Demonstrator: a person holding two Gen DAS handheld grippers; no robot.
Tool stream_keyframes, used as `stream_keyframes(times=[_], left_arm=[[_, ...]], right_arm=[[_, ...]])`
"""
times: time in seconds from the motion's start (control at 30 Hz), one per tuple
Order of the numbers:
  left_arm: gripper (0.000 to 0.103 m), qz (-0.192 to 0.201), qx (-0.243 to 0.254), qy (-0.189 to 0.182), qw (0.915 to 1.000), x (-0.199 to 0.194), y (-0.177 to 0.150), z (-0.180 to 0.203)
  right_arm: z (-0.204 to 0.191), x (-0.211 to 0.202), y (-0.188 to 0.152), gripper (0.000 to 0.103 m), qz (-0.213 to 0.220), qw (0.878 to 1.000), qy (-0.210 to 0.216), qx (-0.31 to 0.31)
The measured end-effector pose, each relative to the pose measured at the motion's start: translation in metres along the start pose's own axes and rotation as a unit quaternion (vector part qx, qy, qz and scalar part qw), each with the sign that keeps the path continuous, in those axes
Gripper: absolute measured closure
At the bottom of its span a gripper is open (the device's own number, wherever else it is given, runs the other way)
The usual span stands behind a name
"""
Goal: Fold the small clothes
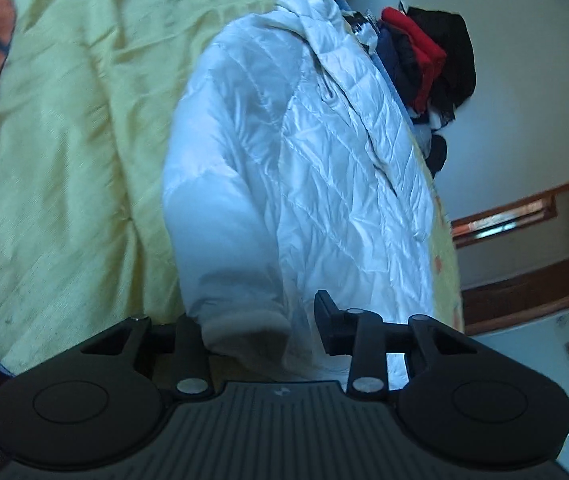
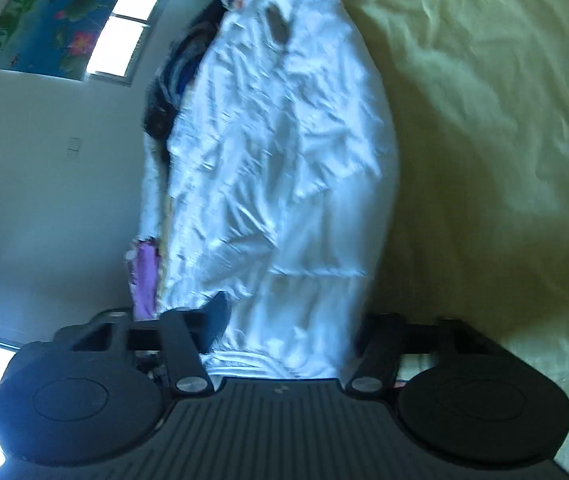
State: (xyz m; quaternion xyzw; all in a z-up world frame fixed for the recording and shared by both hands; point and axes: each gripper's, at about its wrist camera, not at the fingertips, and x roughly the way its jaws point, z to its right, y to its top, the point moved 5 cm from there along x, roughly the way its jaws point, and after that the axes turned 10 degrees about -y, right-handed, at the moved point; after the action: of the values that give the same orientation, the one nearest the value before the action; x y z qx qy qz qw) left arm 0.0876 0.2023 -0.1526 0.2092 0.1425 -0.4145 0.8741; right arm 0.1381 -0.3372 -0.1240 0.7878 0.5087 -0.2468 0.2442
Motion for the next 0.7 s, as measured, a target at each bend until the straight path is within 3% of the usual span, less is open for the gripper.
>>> stream_keyframes(times=[0.03, 0.07, 0.1, 0.13, 0.17, 0.33, 0.7], left_arm=[[0.067, 0.0, -0.001, -0.001, 1.0, 0.0, 0.0, -0.001], [0.067, 0.001, 0.001, 0.001, 1.0, -0.001, 0.0, -0.001], [0.074, 0.002, 0.006, 0.008, 0.9999, -0.001, -0.001, 0.0], [0.08, 0.003, 0.012, 0.015, 0.9998, 0.0, -0.002, 0.0], [0.088, 0.004, 0.015, 0.021, 0.9997, 0.0, -0.002, 0.0], [0.092, 0.017, 0.036, 0.017, 0.9991, -0.004, -0.003, 0.012], [0.093, 0.019, 0.121, -0.052, 0.9911, -0.048, -0.018, 0.078]], right_arm=[[0.002, 0.002, -0.001, 0.049, 0.001, 1.0, 0.001, 0.004], [0.003, 0.003, -0.002, 0.058, 0.005, 1.0, 0.007, 0.009], [0.004, 0.002, -0.003, 0.065, 0.011, 1.0, 0.014, 0.013], [0.004, 0.001, -0.003, 0.08, 0.016, 0.999, 0.024, 0.016], [0.005, 0.0, -0.004, 0.083, 0.02, 0.999, 0.034, 0.018], [-0.002, -0.007, -0.006, 0.088, 0.044, 0.998, 0.051, 0.001], [-0.011, -0.065, -0.019, 0.089, 0.065, 0.992, 0.103, -0.014]])
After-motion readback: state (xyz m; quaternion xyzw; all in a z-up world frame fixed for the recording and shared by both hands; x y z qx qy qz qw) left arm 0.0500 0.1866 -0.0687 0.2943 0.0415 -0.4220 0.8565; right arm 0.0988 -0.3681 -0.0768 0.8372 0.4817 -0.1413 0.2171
